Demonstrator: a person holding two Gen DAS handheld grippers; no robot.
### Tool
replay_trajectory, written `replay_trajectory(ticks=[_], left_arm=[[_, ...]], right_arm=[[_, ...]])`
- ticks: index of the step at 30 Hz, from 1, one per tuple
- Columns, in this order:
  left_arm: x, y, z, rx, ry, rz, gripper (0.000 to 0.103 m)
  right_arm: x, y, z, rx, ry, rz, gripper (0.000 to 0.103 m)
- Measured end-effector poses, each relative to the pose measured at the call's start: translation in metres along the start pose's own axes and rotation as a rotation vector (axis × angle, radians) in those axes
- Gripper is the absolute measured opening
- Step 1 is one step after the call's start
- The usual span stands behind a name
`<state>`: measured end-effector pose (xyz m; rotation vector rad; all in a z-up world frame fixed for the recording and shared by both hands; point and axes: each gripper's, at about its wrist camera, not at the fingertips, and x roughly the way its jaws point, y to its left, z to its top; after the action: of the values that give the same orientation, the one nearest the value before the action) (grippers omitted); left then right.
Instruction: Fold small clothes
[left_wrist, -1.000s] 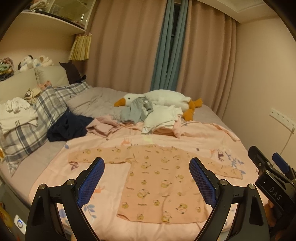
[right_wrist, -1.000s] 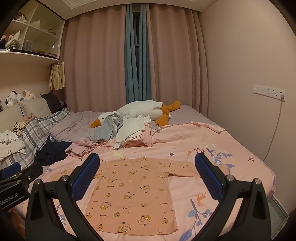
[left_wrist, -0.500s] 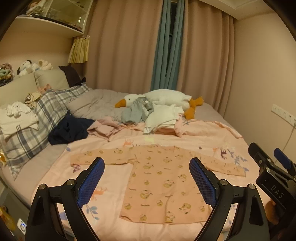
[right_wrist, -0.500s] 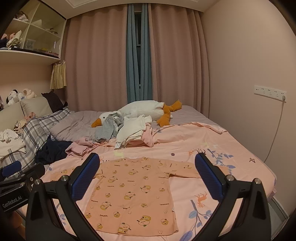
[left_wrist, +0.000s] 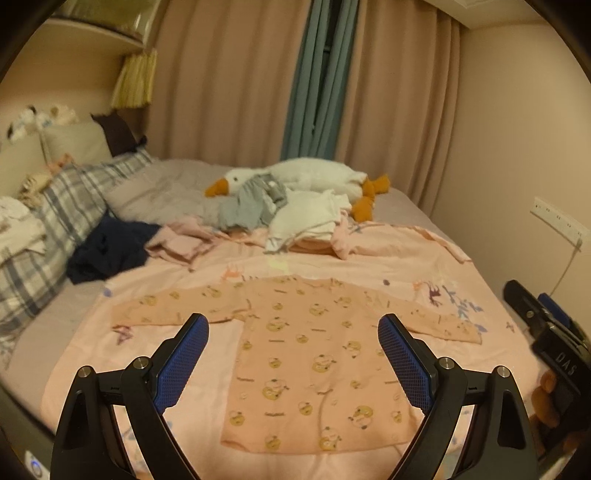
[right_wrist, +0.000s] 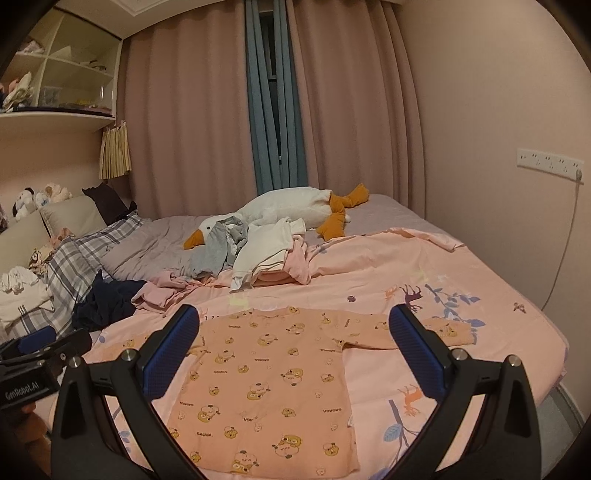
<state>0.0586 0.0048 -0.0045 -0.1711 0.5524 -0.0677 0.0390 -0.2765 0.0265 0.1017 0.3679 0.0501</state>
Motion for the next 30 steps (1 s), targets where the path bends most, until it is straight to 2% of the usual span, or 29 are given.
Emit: replay_trajectory(ticks=[4,8,10,12,15,19,21,24,26,27,30], left_arm=[[0.05,0.027,0.021,-0.078,0.063,-0.084,0.093],[0.112,0.066,0.036,-0.222,0.103,-0.138,0.093],[0.153,0.084,0.037,-0.268,0.177,-0.163,0.093],[0.202,0.102,0.025,-0.318,0.289,-0.159,0.093],[0.255,0.121,-0.002,-0.378,0.393,-0.179,0.093],[0.314,0.134,-0.038,-0.438,0.515,-0.162,0.093],[0.336,0.134,-0.053,-0.44,0.56,-0.145,0.093],[0.361,0.134,-0.07,-0.469,0.64,-0.202,0.093],[0.365,0.13,-0.07,-0.447,0.621,-0.198,0.093],[0.362,0.126,-0.067,-0.428,0.602,-0.218,0.093],[0.37,0.121,-0.069,-0.445,0.62,-0.301,0.092]], right_arm=[[0.05,-0.043,0.012,0.063,0.063,-0.017,0.103],[0.102,-0.096,0.021,0.13,0.121,-0.048,0.103],[0.131,-0.129,0.021,0.194,0.164,-0.069,0.103],[0.165,-0.164,0.016,0.251,0.229,-0.09,0.103],[0.207,-0.208,-0.001,0.31,0.336,-0.162,0.102],[0.249,-0.257,-0.036,0.37,0.465,-0.243,0.1],[0.263,-0.279,-0.055,0.411,0.512,-0.259,0.1],[0.279,-0.304,-0.076,0.458,0.558,-0.261,0.099],[0.286,-0.319,-0.09,0.502,0.589,-0.26,0.096],[0.288,-0.324,-0.094,0.519,0.592,-0.257,0.096],[0.289,-0.342,-0.104,0.581,0.582,-0.257,0.096]])
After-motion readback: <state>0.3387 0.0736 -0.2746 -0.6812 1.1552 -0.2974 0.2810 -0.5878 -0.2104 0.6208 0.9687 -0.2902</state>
